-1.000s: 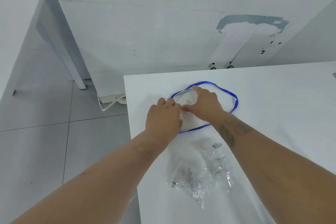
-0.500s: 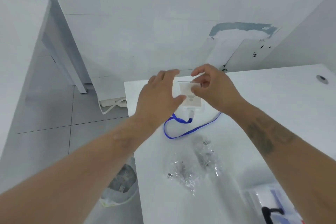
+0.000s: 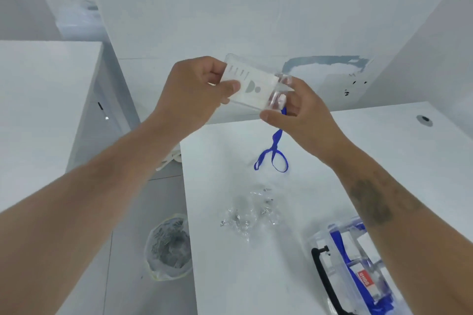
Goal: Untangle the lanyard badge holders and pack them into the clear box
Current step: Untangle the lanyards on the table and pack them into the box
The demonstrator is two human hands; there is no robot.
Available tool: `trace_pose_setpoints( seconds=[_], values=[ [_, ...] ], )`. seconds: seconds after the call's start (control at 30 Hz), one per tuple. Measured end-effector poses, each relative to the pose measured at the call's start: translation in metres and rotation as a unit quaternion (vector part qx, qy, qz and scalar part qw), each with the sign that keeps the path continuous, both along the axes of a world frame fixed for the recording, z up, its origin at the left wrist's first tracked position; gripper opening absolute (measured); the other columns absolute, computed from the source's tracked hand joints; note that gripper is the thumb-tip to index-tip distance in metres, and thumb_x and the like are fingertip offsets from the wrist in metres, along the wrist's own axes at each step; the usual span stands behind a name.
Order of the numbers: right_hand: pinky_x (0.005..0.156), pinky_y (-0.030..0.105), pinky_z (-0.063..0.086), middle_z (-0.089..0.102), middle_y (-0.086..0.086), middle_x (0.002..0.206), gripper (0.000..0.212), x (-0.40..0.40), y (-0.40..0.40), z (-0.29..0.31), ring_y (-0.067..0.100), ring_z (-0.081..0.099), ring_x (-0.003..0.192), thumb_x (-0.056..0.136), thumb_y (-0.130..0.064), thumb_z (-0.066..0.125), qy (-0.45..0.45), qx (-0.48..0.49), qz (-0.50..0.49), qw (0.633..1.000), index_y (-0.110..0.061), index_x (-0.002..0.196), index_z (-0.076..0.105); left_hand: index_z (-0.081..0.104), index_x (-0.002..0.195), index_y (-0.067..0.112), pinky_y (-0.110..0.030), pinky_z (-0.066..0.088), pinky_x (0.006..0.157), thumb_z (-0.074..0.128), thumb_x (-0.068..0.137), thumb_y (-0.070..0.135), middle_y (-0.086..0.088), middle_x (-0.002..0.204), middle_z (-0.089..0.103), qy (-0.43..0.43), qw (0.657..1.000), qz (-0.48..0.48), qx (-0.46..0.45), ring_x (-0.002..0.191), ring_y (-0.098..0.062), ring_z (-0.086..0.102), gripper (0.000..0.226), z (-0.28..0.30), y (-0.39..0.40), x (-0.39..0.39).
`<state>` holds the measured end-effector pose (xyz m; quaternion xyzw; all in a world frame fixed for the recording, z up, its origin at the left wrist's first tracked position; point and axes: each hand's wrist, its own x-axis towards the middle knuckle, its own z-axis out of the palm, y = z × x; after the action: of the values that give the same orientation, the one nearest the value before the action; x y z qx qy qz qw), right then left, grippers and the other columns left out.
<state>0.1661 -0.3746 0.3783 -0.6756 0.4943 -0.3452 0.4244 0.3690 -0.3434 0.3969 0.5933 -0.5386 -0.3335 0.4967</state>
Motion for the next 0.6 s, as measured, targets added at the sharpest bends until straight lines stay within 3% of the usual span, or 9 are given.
trace_pose_setpoints(
  seconds=[0.1,0.27,0.4,0.47,0.53,0.6],
  values=[
    [0.076,0.011,0.048,0.069,-0.001,0.098,0.044,-0.005,0.014,0.013,0.002,0.066,0.081,0.088,-0.016,0.071,-0.053,-0.005,-0.021,0.998,-0.021,0.129,0.055,0.071,0.090,0.024,-0.030,0.061,0.076,0.073,0.085,0.018,0.011,0.082,0.077,0.028,1.000,-0.006,-0.011,0.073,-0.015,0.074,0.009,0.026,0.014,-0.008],
    [0.093,0.034,0.053,0.069,-0.005,0.095,0.035,-0.023,0.030,0.038,0.016,0.072,0.078,0.091,-0.027,0.066,-0.106,-0.015,-0.037,0.994,-0.024,0.125,0.058,0.071,0.098,0.018,-0.033,0.061,0.081,0.072,0.086,0.018,0.003,0.092,0.078,0.089,0.996,-0.013,-0.001,0.081,-0.019,0.075,0.012,0.056,0.031,-0.021],
    [0.083,0.030,0.056,0.070,0.001,0.097,0.028,-0.038,0.044,0.038,0.015,0.061,0.068,0.102,-0.026,0.048,-0.151,-0.008,-0.065,0.986,-0.022,0.126,0.060,0.071,0.107,0.011,-0.037,0.059,0.086,0.070,0.088,0.016,-0.003,0.099,0.077,0.114,0.993,-0.038,0.019,0.089,-0.025,0.075,0.020,0.066,0.040,-0.026],
    [0.074,0.029,0.052,0.069,-0.001,0.089,0.027,-0.039,0.051,0.029,0.013,0.055,0.062,0.103,-0.024,0.042,-0.121,-0.023,-0.093,0.988,-0.022,0.122,0.062,0.070,0.106,0.010,-0.036,0.059,0.086,0.070,0.088,0.016,-0.003,0.099,0.077,0.130,0.990,-0.052,0.032,0.089,-0.025,0.075,0.019,0.065,0.043,-0.030],
    [0.066,0.023,0.047,0.068,-0.007,0.083,0.029,-0.035,0.060,0.018,0.008,0.051,0.057,0.103,-0.028,0.040,-0.039,-0.040,-0.094,0.994,-0.025,0.123,0.061,0.070,0.105,0.009,-0.034,0.059,0.084,0.071,0.087,0.015,-0.004,0.098,0.077,0.150,0.985,-0.066,0.047,0.086,-0.024,0.075,0.018,0.062,0.045,-0.039],
    [0.068,0.024,0.047,0.068,-0.011,0.084,0.033,-0.028,0.073,0.013,0.002,0.049,0.057,0.103,-0.033,0.039,0.065,-0.050,-0.047,0.996,-0.027,0.130,0.057,0.070,0.104,0.007,-0.032,0.059,0.081,0.072,0.086,0.014,-0.005,0.098,0.077,0.153,0.983,-0.077,0.064,0.085,-0.024,0.075,0.019,0.059,0.046,-0.050]
  ],
)
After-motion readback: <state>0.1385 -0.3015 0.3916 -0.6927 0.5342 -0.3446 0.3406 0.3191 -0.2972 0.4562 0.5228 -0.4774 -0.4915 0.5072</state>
